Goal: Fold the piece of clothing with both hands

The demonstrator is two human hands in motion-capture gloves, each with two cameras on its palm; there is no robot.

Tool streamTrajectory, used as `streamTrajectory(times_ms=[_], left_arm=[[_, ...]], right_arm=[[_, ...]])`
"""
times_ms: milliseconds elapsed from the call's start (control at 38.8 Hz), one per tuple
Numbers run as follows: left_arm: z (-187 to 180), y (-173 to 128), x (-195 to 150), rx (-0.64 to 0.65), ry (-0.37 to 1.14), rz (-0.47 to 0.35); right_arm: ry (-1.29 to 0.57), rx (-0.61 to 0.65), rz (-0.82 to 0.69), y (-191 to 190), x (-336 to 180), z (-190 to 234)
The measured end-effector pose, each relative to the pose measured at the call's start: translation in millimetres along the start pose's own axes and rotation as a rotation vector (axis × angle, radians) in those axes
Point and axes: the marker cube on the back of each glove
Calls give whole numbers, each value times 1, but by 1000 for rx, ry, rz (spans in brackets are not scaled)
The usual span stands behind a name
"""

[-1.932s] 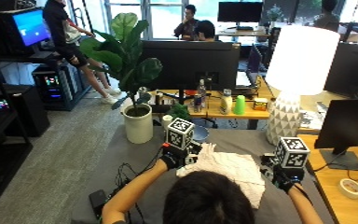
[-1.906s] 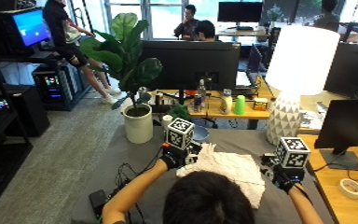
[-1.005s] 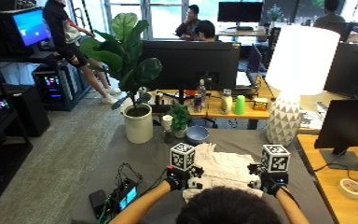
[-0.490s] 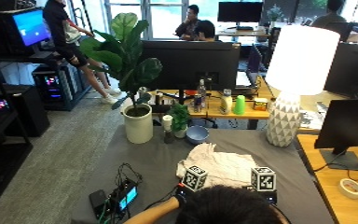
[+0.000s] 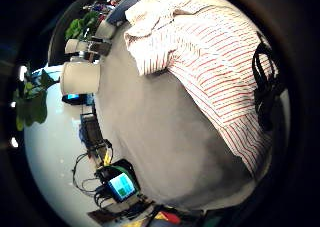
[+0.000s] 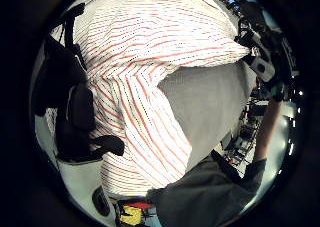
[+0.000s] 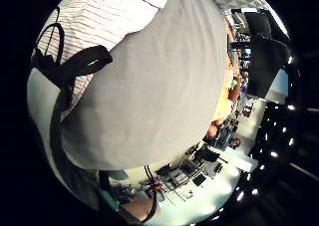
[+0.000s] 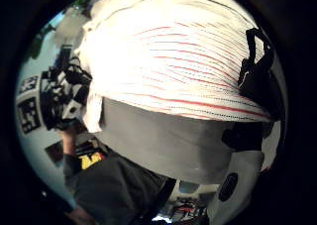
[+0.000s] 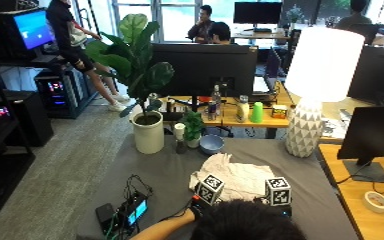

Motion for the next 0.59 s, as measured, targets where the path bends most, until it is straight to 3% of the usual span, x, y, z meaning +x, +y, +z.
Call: streamTrajectory(times_ms=[103,206,309,593], left_arm=[[-19,39,21,-163,128,132],[3,33,17,-212,28,128],[20,21,15,-164,-31,108],[16,-4,7,110,-99,30]], right_arm=[[-10,-14,-10,-1,-1,-2],[-12,-27,-8,-2,-1,-3],[-7,-28,7,-3,-1,-3],[-30,-27,2,-9,3,0]])
